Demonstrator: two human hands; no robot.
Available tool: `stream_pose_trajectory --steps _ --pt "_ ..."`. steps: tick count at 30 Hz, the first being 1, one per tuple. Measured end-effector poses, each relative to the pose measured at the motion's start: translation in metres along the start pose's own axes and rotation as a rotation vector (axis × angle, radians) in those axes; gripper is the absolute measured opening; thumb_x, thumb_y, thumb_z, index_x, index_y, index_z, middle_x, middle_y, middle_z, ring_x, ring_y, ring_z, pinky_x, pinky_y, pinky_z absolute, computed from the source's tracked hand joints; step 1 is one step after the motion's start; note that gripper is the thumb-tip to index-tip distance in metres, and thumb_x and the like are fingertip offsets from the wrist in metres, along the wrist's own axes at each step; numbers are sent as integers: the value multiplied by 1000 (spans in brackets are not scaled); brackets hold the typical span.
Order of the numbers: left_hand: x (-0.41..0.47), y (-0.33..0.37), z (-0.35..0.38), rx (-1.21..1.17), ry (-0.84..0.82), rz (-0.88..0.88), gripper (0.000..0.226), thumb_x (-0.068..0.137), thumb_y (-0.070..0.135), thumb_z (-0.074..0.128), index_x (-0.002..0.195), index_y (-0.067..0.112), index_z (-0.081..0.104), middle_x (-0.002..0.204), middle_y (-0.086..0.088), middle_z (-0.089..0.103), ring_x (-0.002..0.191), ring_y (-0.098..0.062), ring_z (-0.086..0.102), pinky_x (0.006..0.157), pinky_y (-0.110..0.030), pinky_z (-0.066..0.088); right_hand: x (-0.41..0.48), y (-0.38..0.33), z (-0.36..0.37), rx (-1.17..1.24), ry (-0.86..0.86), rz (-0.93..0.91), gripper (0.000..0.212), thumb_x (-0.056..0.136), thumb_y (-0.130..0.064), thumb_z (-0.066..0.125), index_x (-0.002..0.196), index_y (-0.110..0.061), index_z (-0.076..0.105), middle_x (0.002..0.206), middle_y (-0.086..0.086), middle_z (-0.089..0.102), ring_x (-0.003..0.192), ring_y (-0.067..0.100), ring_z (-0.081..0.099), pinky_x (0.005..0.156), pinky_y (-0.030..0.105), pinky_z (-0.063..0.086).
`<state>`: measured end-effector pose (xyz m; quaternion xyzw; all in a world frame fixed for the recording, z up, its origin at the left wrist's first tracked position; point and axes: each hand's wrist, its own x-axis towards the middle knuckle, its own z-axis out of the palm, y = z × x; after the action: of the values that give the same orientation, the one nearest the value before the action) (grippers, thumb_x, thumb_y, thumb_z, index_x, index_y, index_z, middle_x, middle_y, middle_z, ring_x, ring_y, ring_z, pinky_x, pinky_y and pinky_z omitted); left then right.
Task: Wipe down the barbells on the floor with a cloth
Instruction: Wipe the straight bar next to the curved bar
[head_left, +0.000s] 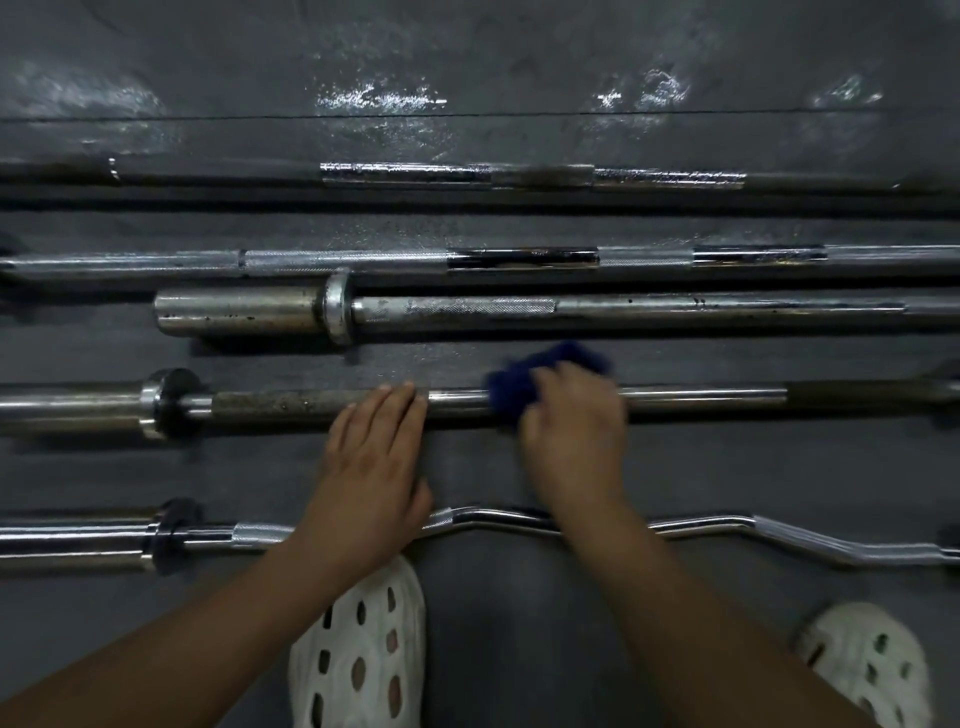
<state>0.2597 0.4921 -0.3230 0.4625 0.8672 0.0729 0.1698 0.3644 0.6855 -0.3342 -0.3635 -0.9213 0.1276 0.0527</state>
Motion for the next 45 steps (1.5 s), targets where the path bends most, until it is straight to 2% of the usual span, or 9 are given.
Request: stream_pose_trajectory --steps 2,6,11,16,21,25,30,36,45 --pt "0 -3 -1 19 8 17 81 69 29 60 146 6 43 150 -13 42 139 -32 36 114 -52 28 -2 -14 3 16 -101 -201 32 75 -24 56 104 -16 65 105 7 65 95 28 58 87 40 46" --pt "2 -16 -5 36 24 26 77 72 29 59 144 8 43 147 -12 44 138 -31 38 113 -52 30 6 16 -1 34 95 240 27 78 -21 50 96 -9 67 94 12 67 86 34 59 81 42 46" --pt "1 -10 -3 53 1 19 79 68 32 59 141 8 46 146 -11 47 135 -27 39 111 -47 25 -14 -12 0 -39 -81 -283 33 75 -18 66 109 -17 65 107 5 67 95 24 61 98 41 42" --pt "-9 -11 0 63 1 56 77 72 31 58 145 10 43 148 -10 44 138 -27 38 113 -47 23 -8 28 -13 -43 16 133 23 81 -18 59 103 -14 68 90 9 70 81 30 64 89 42 44" --pt "-18 -2 -2 52 -31 27 81 72 31 69 145 10 43 148 -11 44 137 -29 40 113 -51 30 -30 -16 -26 392 -175 58 27 79 -7 63 104 -16 68 100 4 68 87 23 61 76 32 46" --pt "-33 -8 -14 38 -35 69 81 73 31 64 149 14 40 149 -7 44 136 -26 41 113 -46 30 -35 -32 -43 1112 -113 666 40 85 0 52 108 -32 61 101 5 69 85 20 65 74 35 54" --pt "-49 -19 -50 69 6 95 77 73 36 52 146 12 43 150 -10 44 136 -28 42 113 -48 33 -64 -47 -83 1802 -285 1138 21 92 -12 42 84 -13 61 70 5 65 59 20 63 54 25 50" --pt "-65 -18 -116 70 142 187 75 79 33 57 147 9 42 154 -13 39 141 -31 36 115 -50 30 -101 -72 -142 2062 -132 1075 30 94 -22 41 66 -15 49 44 0 49 35 12 50 40 13 41" --pt "-122 -13 -189 87 260 242 77 81 24 70 151 14 38 156 -6 36 143 -28 35 118 -45 27 -138 -130 -199 2230 -197 811 30 94 -29 48 111 -12 65 93 14 73 73 30 72 64 37 59"
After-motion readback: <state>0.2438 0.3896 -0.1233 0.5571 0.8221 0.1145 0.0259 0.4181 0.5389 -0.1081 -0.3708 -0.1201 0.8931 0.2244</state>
